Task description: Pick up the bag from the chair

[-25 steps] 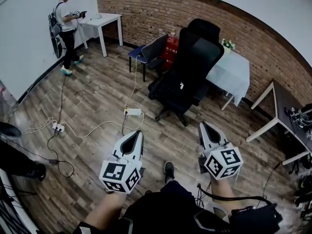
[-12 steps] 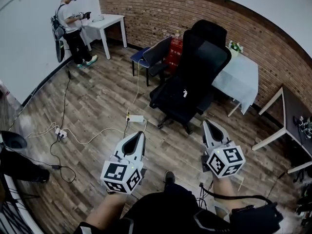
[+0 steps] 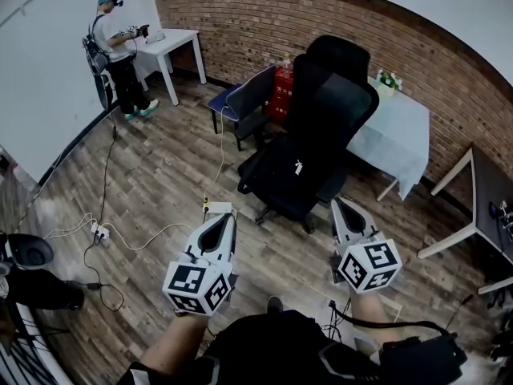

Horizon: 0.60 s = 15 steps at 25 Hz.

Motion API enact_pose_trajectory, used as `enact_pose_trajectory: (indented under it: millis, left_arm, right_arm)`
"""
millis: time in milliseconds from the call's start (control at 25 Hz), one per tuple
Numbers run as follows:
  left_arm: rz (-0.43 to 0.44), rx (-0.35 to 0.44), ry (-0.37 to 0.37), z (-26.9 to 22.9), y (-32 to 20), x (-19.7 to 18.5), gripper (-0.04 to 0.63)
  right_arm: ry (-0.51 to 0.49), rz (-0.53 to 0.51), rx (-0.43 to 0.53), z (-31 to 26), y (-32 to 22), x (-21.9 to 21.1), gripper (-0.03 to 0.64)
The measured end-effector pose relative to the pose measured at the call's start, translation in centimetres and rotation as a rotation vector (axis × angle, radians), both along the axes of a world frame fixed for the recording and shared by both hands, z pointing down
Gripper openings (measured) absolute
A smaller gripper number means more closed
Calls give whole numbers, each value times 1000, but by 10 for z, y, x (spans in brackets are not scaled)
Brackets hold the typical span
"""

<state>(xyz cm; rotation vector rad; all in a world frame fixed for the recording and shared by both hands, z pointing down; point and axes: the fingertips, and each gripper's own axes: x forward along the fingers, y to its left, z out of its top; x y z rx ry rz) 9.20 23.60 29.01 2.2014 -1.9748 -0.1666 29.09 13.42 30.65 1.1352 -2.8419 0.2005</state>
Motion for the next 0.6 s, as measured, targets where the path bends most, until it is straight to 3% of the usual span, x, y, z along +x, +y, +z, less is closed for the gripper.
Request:
enact_pose_trajectory:
  millis: [600]
  left_arm:
    - [-26,-45,-27,5,-79,8,11]
  right_arm:
    - [-23,-14,-32,22,-91,14,12]
